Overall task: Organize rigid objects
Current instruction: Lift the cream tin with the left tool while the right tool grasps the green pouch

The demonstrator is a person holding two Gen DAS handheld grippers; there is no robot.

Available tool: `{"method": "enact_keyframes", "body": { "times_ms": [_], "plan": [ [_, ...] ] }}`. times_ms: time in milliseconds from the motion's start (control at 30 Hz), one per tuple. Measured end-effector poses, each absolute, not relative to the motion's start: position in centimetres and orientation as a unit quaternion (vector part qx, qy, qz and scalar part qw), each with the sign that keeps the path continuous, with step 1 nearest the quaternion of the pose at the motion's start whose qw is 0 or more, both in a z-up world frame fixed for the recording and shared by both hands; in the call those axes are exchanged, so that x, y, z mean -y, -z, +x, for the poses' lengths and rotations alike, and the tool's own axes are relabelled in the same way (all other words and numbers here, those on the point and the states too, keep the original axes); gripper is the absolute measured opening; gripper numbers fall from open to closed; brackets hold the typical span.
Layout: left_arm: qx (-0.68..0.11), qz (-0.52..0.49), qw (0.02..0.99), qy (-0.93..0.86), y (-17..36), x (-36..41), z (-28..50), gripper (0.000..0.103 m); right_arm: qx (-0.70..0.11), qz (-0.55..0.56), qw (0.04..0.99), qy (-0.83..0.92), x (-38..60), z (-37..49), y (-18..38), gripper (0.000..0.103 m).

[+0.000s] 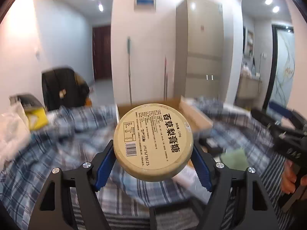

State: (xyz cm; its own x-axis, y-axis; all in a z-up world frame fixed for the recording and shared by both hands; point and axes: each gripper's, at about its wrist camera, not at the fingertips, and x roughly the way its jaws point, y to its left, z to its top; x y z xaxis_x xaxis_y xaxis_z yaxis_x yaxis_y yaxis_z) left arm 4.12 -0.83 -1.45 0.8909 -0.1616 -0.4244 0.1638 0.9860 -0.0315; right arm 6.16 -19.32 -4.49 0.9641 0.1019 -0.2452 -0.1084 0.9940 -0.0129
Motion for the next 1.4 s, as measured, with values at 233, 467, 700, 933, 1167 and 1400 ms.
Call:
{"method": "enact_keyframes", "body": {
  "times_ms": [233,467,700,933,1167,1400],
  "plan": [
    [-0.152,-0.023,0.986,0.070,0.3,-0.6,2.8,0.077,-0.131,-0.011,0.991,-0.028,20.0,6.3,3.3,0.086],
    [-0.140,-0.039,0.987,0.061,0.7,-1.6,2.4,0.077,-0.249,0.025,0.967,-0.041,20.0,7.3,2.8,0.086],
    [-0.125,-0.024,0.990,0.056,0.6,-1.0,1.6,0.077,-0.434,0.064,0.895,-0.074,19.1,11.9,8.0,0.086],
    [-0.122,-0.027,0.991,0.051,0.7,-1.2,1.3,0.077,-0.468,0.077,0.878,-0.067,18.7,13.5,10.6,0.085],
    [-0.150,-0.061,0.986,0.042,1.2,-2.6,2.5,0.077,-0.471,0.017,0.880,-0.051,16.9,14.3,11.4,0.070],
    [-0.146,-0.052,0.987,0.040,1.1,-2.4,2.3,0.077,-0.442,0.013,0.895,-0.056,17.6,13.0,9.6,0.069]
  ]
}}
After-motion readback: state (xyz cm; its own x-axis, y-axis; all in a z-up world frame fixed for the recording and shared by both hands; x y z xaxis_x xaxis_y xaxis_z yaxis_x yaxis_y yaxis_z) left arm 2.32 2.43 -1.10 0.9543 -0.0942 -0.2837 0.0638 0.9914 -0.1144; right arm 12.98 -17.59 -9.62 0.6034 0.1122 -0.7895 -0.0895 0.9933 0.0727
